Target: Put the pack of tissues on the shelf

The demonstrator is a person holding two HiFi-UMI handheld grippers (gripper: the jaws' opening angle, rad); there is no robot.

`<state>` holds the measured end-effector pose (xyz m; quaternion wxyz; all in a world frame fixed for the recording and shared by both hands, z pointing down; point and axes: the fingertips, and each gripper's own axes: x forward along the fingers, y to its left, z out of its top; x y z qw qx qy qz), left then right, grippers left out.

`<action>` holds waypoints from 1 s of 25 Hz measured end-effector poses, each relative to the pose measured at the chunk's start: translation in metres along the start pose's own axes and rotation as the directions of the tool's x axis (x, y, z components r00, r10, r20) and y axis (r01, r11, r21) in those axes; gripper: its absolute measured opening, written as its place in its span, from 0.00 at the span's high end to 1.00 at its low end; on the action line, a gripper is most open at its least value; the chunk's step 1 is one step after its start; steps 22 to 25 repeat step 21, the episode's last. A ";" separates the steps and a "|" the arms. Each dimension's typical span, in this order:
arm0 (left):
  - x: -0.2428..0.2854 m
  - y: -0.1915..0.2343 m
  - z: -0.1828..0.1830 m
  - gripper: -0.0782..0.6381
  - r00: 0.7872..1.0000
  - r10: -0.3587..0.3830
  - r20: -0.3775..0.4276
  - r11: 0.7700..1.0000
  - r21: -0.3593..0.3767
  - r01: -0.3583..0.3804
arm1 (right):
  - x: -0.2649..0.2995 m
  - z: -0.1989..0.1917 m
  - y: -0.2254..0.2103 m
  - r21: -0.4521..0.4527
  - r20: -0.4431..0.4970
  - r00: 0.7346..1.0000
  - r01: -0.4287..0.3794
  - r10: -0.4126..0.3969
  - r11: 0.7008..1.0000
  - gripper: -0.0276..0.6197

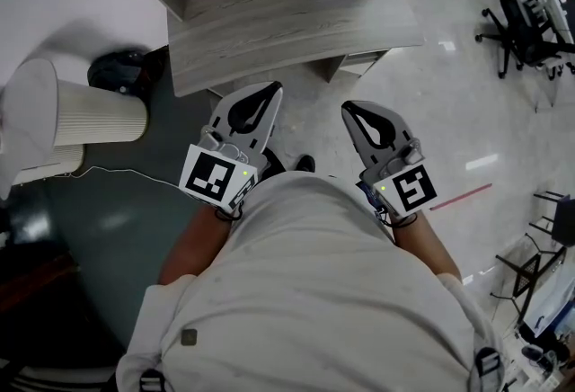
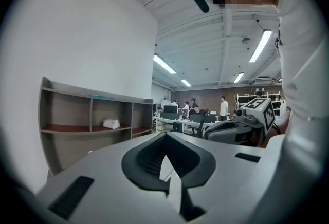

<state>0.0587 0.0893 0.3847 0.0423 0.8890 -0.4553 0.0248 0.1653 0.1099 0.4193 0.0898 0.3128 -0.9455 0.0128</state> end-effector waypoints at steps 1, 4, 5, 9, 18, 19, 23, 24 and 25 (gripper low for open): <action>0.000 0.000 -0.001 0.87 1.000 0.004 0.003 1.000 -0.011 -0.004 | 0.000 0.000 0.002 0.001 0.002 1.000 -0.003 0.003 1.000 0.92; 0.001 -0.005 -0.003 0.87 1.000 -0.008 0.001 0.999 -0.032 0.008 | -0.001 0.001 0.005 -0.004 0.003 1.000 -0.007 0.007 1.000 0.92; 0.001 -0.007 -0.004 0.87 1.000 -0.016 -0.002 0.999 -0.032 0.016 | -0.001 0.001 0.005 -0.002 0.000 1.000 -0.007 0.007 1.000 0.92; 0.005 -0.014 -0.006 0.87 0.999 -0.038 -0.004 0.999 -0.035 0.038 | -0.003 0.000 0.004 0.008 -0.003 1.000 -0.004 0.004 1.000 0.92; 0.012 -0.017 -0.007 0.87 0.999 -0.054 -0.004 0.998 -0.038 0.054 | -0.003 0.003 0.003 -0.013 -0.002 1.000 0.001 -0.001 1.000 0.92; 0.012 -0.017 -0.007 0.87 0.998 -0.056 -0.005 0.998 -0.039 0.055 | -0.003 0.002 0.002 -0.013 -0.003 1.000 0.002 -0.002 1.000 0.92; 0.013 -0.017 -0.008 0.87 0.998 -0.058 -0.005 0.998 -0.040 0.057 | -0.002 0.002 0.000 -0.016 -0.004 1.000 0.004 -0.004 1.000 0.92; 0.013 -0.017 -0.008 0.87 0.998 -0.058 -0.005 0.998 -0.040 0.057 | -0.002 0.002 0.000 -0.016 -0.004 1.000 0.004 -0.004 1.000 0.92; 0.013 -0.017 -0.008 0.87 0.998 -0.058 -0.005 0.998 -0.040 0.057 | -0.002 0.002 0.000 -0.016 -0.004 1.000 0.004 -0.004 1.000 0.92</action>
